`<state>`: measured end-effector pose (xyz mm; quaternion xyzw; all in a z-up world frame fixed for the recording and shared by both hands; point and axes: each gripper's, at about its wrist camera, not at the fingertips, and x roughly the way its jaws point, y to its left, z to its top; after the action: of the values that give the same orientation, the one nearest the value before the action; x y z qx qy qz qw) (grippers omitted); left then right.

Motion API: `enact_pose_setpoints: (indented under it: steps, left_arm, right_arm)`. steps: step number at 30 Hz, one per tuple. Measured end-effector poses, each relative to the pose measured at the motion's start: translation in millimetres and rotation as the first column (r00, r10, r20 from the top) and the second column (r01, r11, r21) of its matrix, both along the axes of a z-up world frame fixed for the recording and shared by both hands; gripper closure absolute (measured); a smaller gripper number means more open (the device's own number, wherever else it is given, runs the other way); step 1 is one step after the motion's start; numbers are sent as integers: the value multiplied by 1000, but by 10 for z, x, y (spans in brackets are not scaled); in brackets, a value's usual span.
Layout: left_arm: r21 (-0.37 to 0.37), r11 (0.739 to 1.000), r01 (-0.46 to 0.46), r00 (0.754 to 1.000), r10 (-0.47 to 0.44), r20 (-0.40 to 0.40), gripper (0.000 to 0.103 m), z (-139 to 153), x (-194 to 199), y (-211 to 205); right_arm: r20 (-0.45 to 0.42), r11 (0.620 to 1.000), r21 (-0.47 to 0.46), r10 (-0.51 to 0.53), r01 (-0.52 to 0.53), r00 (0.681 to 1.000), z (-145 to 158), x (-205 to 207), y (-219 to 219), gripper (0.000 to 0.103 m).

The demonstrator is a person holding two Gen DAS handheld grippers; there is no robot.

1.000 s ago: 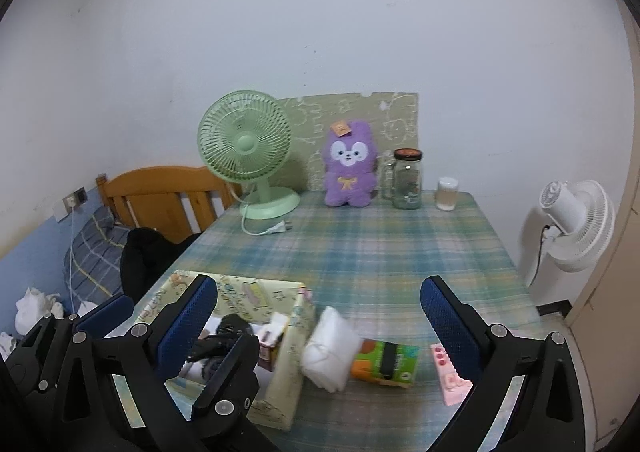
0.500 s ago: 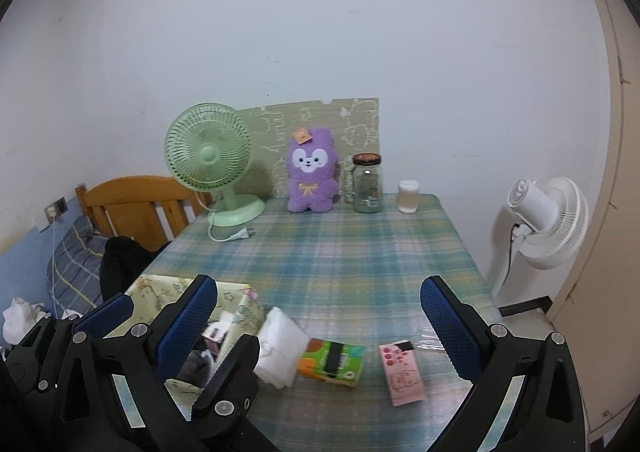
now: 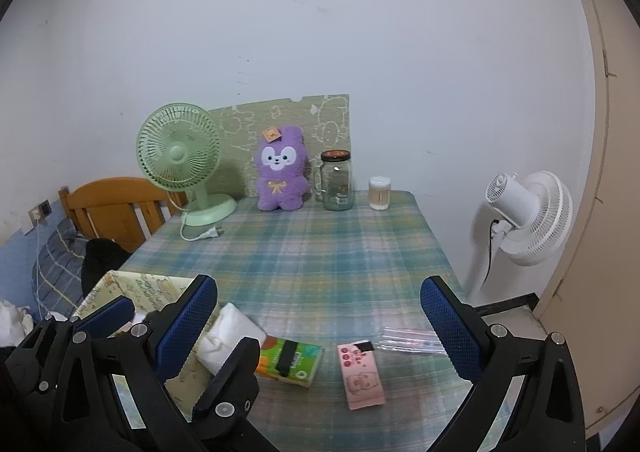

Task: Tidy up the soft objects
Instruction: 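Withdraw both tools from the box toward the remaining items on the table, then reach the left tool to the green tissue pack while the right tool approaches the clear pen bag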

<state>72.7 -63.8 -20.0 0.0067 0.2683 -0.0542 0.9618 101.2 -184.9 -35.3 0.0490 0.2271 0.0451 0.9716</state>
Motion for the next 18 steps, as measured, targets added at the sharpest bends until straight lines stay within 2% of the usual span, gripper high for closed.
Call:
enact_pose_setpoints:
  steps: [8,18]
  left_arm:
    - [-18,1000,0,999,0,-34,6,-294,131,-192]
    - [15,1000,-26,996,27,-85,5,-636,265,-323]
  right_arm:
    - [-7,1000,-9,-17,17,1000,-311,97,-187,0]
    - [-67,1000,-25,-15,14,998,-699,272,-258,0]
